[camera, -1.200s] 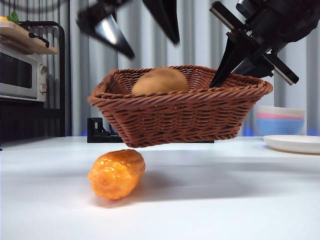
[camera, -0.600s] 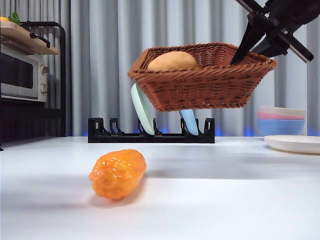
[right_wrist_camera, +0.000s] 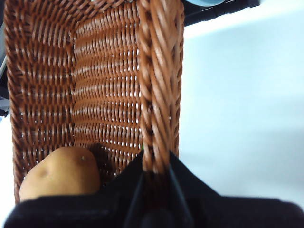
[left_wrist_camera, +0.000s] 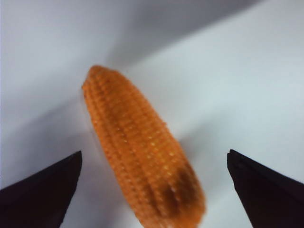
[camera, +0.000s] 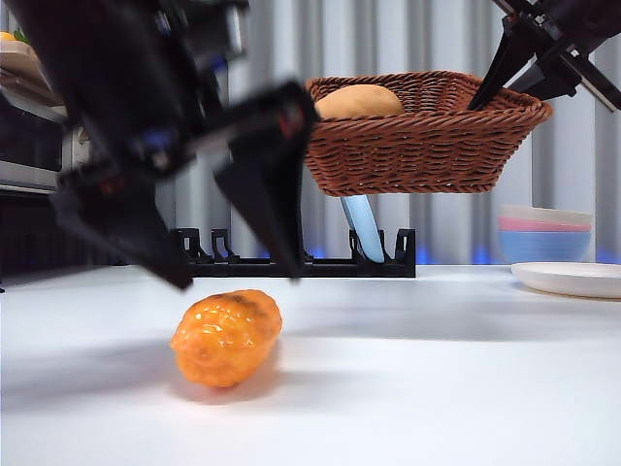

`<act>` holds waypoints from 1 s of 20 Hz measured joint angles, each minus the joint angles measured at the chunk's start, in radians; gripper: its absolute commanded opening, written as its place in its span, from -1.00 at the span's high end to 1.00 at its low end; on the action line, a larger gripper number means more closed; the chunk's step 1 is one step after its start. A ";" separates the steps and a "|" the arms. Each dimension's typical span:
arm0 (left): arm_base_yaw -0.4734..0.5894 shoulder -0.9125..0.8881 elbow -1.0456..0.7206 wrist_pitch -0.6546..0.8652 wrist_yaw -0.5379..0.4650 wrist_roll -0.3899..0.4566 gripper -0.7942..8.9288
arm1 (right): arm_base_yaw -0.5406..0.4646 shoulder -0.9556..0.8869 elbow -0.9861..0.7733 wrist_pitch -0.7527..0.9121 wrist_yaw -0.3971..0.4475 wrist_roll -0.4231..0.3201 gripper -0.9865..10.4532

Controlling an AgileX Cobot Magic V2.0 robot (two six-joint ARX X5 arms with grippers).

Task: Pick up the basket,pick up the corn from the table,pick up the potato from the table,pick up the cucumber from the table,put all items into the basket

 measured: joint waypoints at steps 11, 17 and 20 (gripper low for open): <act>0.037 0.100 0.000 -0.011 0.074 0.065 0.85 | 0.000 -0.002 0.000 -0.047 0.000 -0.001 0.85; -0.081 -0.217 0.000 -0.294 0.266 0.099 0.85 | 0.000 -0.003 0.000 -0.056 0.000 -0.013 0.85; -0.171 -0.478 0.026 -0.269 0.287 0.053 0.85 | 0.002 -0.003 0.000 -0.075 0.000 -0.023 0.85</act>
